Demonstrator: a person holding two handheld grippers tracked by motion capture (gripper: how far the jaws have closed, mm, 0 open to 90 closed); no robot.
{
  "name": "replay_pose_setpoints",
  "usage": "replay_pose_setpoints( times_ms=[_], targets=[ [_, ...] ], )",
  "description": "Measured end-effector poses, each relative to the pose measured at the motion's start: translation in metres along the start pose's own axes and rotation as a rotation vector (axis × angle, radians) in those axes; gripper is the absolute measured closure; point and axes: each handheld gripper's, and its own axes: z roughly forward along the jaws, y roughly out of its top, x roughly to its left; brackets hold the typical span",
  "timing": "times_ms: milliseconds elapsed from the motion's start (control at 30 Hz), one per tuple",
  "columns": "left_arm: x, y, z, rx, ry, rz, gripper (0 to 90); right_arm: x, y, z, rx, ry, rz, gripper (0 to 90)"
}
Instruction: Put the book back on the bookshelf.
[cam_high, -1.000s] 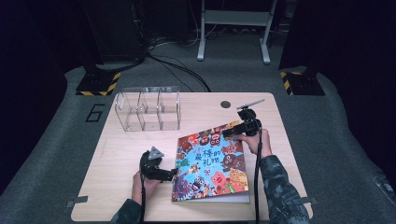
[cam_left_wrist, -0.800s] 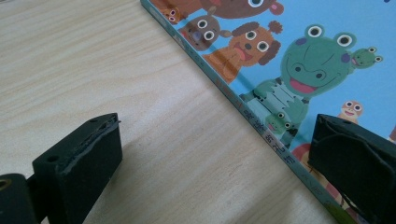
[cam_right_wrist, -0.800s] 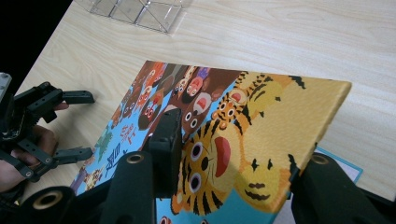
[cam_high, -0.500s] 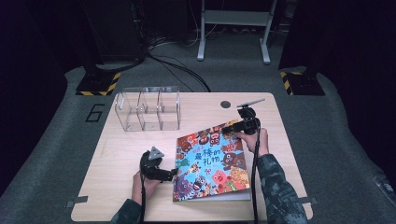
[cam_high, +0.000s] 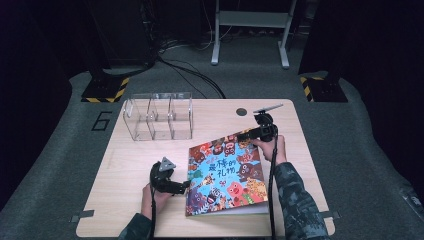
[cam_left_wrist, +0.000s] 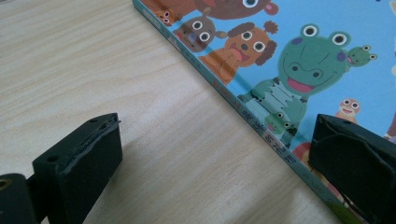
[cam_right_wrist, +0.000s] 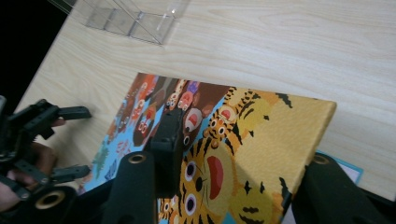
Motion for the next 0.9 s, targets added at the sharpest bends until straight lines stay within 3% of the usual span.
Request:
replay_pose_setpoints(
  times_ms=[300, 533, 900],
  targets=[
    [0.001, 0.000, 0.000, -0.006, -0.004, -0.005, 2.5, 0.013, 0.005, -0.008, -0.031, 0.068, -0.014, 68.0],
    [0.000, -0.001, 0.000, -0.009, -0.006, -0.017, 2.5, 0.026, 0.011, -0.011, -0.039, 0.034, -0.070, 68.8],
    [0.003, -0.001, -0.002, -0.001, -0.022, -0.016, 2.8, 0.035, 0.010, -0.014, -0.064, 0.010, -0.099, 69.0]
  ],
)
